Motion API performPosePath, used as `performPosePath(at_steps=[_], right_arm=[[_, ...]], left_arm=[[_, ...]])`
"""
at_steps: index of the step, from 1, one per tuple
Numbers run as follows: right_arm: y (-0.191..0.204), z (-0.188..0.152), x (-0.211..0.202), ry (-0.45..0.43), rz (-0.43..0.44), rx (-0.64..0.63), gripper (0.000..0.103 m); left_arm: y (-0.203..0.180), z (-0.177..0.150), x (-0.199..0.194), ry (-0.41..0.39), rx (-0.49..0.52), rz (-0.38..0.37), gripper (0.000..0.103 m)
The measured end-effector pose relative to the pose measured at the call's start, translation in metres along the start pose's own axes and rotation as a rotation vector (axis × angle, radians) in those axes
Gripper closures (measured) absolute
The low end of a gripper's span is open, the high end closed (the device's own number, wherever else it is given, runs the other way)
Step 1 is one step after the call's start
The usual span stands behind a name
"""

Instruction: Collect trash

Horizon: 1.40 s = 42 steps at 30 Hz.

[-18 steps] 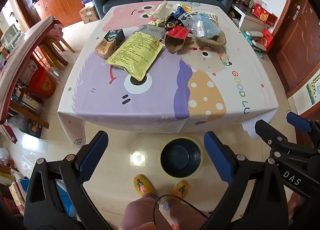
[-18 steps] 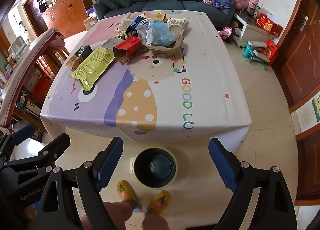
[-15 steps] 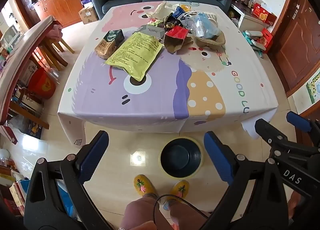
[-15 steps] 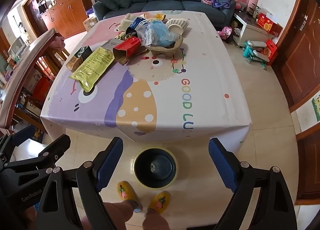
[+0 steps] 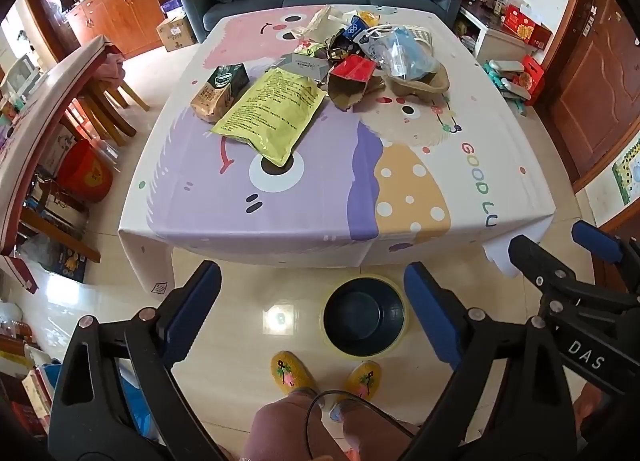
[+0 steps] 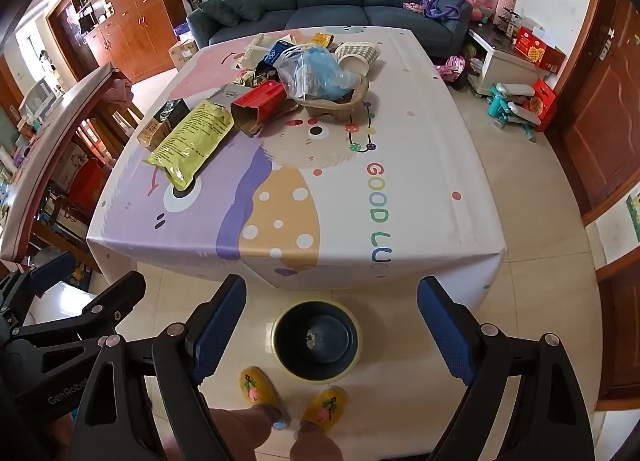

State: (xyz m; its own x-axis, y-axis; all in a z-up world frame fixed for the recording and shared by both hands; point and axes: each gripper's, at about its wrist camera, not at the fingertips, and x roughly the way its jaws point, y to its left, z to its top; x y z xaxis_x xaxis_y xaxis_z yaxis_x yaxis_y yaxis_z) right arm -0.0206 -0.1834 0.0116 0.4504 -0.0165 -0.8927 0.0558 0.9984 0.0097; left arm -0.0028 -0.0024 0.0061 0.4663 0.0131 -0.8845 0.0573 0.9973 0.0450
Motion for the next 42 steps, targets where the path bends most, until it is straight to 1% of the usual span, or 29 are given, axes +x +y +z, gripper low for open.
performPosePath(at_steps=[10,30,42], right_arm=[[-0.008,-0.001,0.002,0.012,0.001,0.038,0.014],[-0.012,-0.002,-0.003,0.001,0.009,0.048,0.014],[-0.009,0.003,-0.017,-0.028,0.038,0.068,0.014]], left_arm=[[-0.006,-0.001,-0.003,-0.004,0.024,0.004,0.012],[-0.007,0.0,-0.004,-0.005,0.026,0.006,0.012],[-0.005,0.008,-0.019,-0.025,0.027,0.024,0.012]])
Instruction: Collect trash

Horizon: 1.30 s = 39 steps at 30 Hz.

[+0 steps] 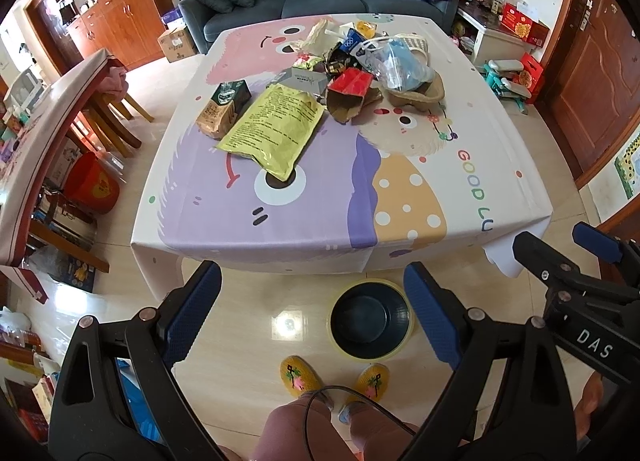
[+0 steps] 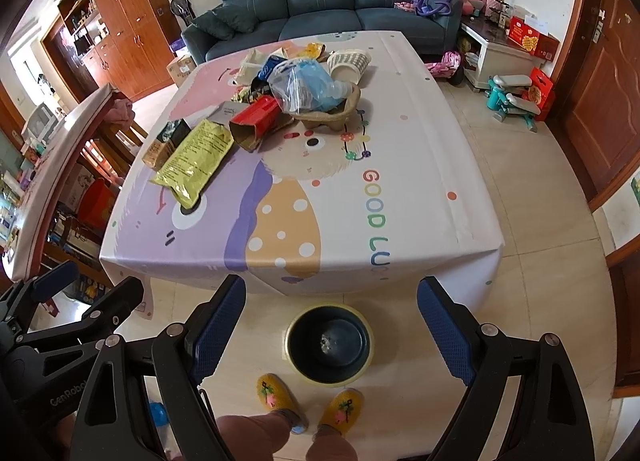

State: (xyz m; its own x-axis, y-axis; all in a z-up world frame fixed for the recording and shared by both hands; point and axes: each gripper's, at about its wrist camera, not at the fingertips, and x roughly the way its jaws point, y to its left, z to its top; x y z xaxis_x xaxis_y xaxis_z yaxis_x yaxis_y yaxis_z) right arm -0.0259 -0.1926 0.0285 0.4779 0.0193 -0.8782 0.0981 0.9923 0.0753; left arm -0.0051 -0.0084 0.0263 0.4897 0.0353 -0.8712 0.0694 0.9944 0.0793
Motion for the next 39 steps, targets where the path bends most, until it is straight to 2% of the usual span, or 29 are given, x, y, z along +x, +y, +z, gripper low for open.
performPosePath(at_steps=[9,17,22,28,32,36,39], right_arm=[[0.016,0.023,-0.01,-0.051,0.04,-0.008,0.014],[0.044,0.049,-0.001,-0.08,0.044,-0.03,0.014],[0.065,0.074,0.023,-0.054,0.038,0.003,0.014],[0.098,0.112,0.06,-0.017,0.015,0.085,0.014],[0.116,0.135,0.086,0.011,-0.017,0.139,0.014],[0.123,0.148,0.104,0.028,-0.065,0.196,0.014],[0.121,0.151,0.115,0.037,-0.094,0.252,0.014]], left_arm=[[0.017,0.015,-0.018,-0.042,-0.013,0.046,0.012],[0.058,0.033,-0.013,-0.055,-0.099,0.057,0.012],[0.094,0.056,0.012,-0.038,-0.121,0.039,0.012],[0.151,0.109,0.056,-0.015,-0.12,0.002,0.012],[0.182,0.147,0.088,0.011,-0.095,-0.05,0.012],[0.188,0.178,0.128,0.074,-0.039,-0.121,0.012],[0.177,0.198,0.161,0.159,0.029,-0.204,0.012]])
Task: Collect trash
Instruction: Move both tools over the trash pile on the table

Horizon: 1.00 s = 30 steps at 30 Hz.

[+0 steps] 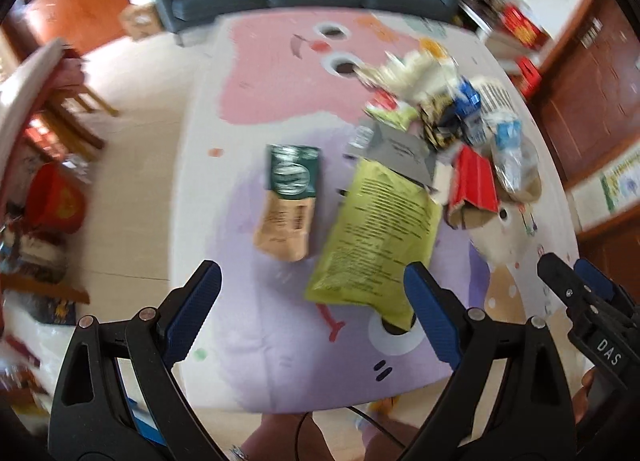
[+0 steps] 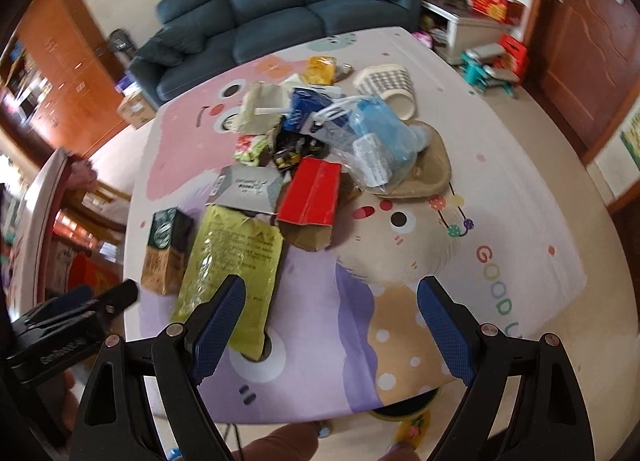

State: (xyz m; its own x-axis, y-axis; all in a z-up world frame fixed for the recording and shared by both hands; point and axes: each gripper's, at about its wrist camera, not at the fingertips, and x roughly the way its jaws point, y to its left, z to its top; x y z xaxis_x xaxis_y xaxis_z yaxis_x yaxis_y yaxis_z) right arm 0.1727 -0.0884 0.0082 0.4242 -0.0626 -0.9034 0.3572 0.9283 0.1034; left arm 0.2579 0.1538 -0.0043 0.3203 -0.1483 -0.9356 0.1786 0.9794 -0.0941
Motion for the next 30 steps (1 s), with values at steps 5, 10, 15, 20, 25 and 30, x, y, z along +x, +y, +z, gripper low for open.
performPosePath(at_steps=[5,10,15,20,25,30], right_arm=[[-0.009,-0.003,0.016,0.019,-0.042,0.097,0.014],[-0.013,-0.006,0.025,0.019,-0.053,0.154,0.014],[-0.011,-0.004,0.035,0.02,-0.035,0.177,0.014],[-0.007,0.009,0.045,0.011,-0.014,0.194,0.014],[-0.003,0.026,0.049,-0.003,0.003,0.199,0.014],[0.001,0.034,0.054,-0.001,0.009,0.194,0.014]], left_arm=[[-0.02,0.022,0.048,0.11,0.1,-0.08,0.012],[-0.043,0.038,0.089,0.167,0.194,-0.091,0.012],[-0.042,0.062,0.124,0.245,0.198,-0.114,0.012],[-0.045,0.085,0.136,0.238,0.226,-0.125,0.01],[-0.054,0.099,0.136,0.269,0.255,-0.182,0.01],[-0.063,0.105,0.137,0.277,0.278,-0.219,0.011]])
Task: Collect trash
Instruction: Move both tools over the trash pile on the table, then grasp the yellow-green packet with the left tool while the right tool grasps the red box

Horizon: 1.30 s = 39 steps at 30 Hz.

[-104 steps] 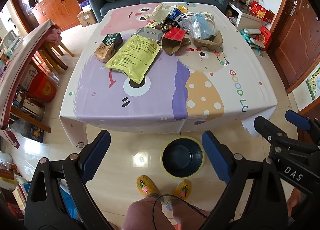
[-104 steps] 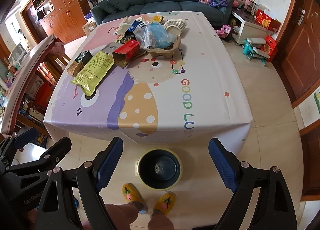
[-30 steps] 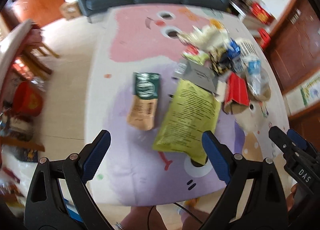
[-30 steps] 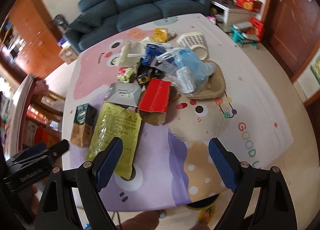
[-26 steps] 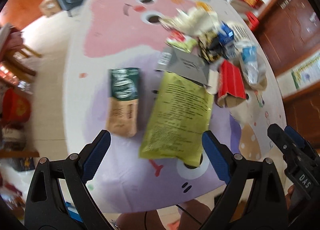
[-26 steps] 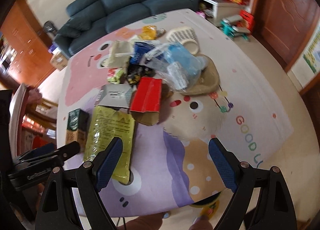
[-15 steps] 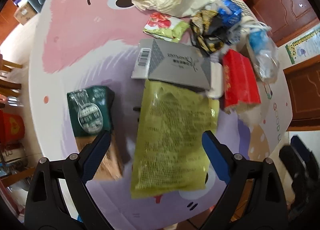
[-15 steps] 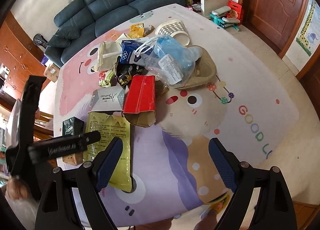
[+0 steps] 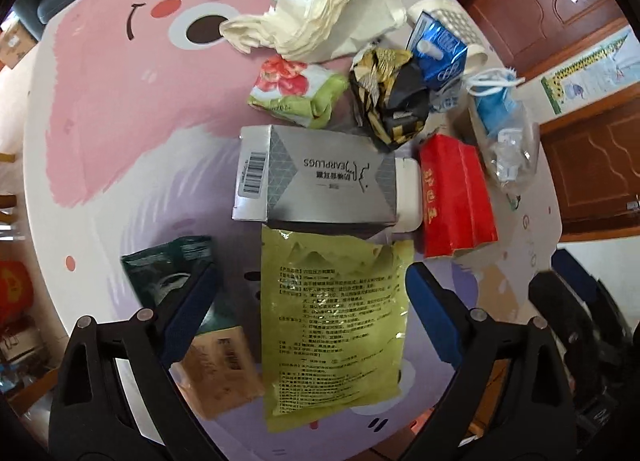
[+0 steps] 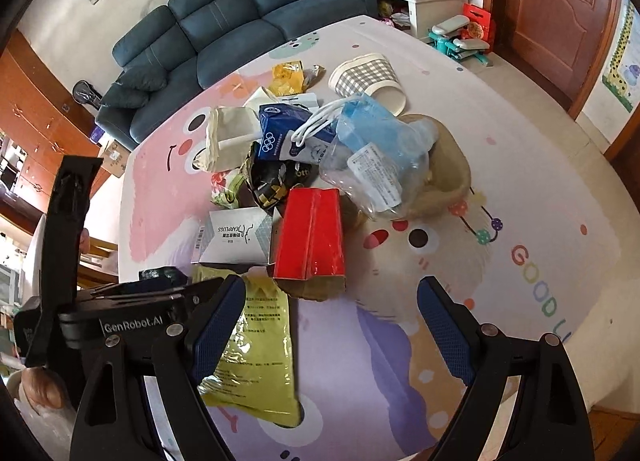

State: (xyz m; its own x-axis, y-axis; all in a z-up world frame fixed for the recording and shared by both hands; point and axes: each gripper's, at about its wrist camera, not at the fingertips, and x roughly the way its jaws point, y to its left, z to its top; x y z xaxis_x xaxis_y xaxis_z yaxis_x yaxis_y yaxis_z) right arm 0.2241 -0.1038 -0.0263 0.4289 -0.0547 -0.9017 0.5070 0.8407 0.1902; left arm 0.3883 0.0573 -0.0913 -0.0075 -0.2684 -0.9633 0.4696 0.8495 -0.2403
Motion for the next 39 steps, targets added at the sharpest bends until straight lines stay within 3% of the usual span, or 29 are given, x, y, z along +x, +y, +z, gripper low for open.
performPosePath(at_steps=[7,12,15,20,26,32,38,39], right_arm=[[-0.001,0.004,0.013,0.02,0.004,0.004,0.014],[-0.003,0.004,0.019,0.029,0.006,0.009,0.014],[-0.004,0.003,0.021,0.035,0.008,0.008,0.014],[-0.007,0.003,0.023,0.038,0.011,0.013,0.014],[-0.011,0.003,0.022,0.031,0.018,0.02,0.014],[-0.012,0.002,0.027,0.036,0.02,0.027,0.014],[-0.01,0.007,0.028,0.026,0.032,0.024,0.014],[-0.009,0.008,0.03,0.027,0.033,0.023,0.014]], left_arm=[[0.0,-0.001,0.001,0.027,0.068,-0.032,0.01],[-0.001,-0.007,0.004,0.038,0.148,0.029,0.01],[0.006,-0.011,0.005,0.043,0.135,0.033,0.01],[0.014,-0.009,0.0,0.053,0.065,-0.043,0.01],[0.007,-0.005,-0.012,0.035,0.091,-0.097,0.01],[0.0,0.001,0.003,0.071,0.099,-0.076,0.011],[0.002,0.002,0.018,0.082,0.082,-0.114,0.016],[0.002,0.003,0.02,0.096,0.077,-0.131,0.021]])
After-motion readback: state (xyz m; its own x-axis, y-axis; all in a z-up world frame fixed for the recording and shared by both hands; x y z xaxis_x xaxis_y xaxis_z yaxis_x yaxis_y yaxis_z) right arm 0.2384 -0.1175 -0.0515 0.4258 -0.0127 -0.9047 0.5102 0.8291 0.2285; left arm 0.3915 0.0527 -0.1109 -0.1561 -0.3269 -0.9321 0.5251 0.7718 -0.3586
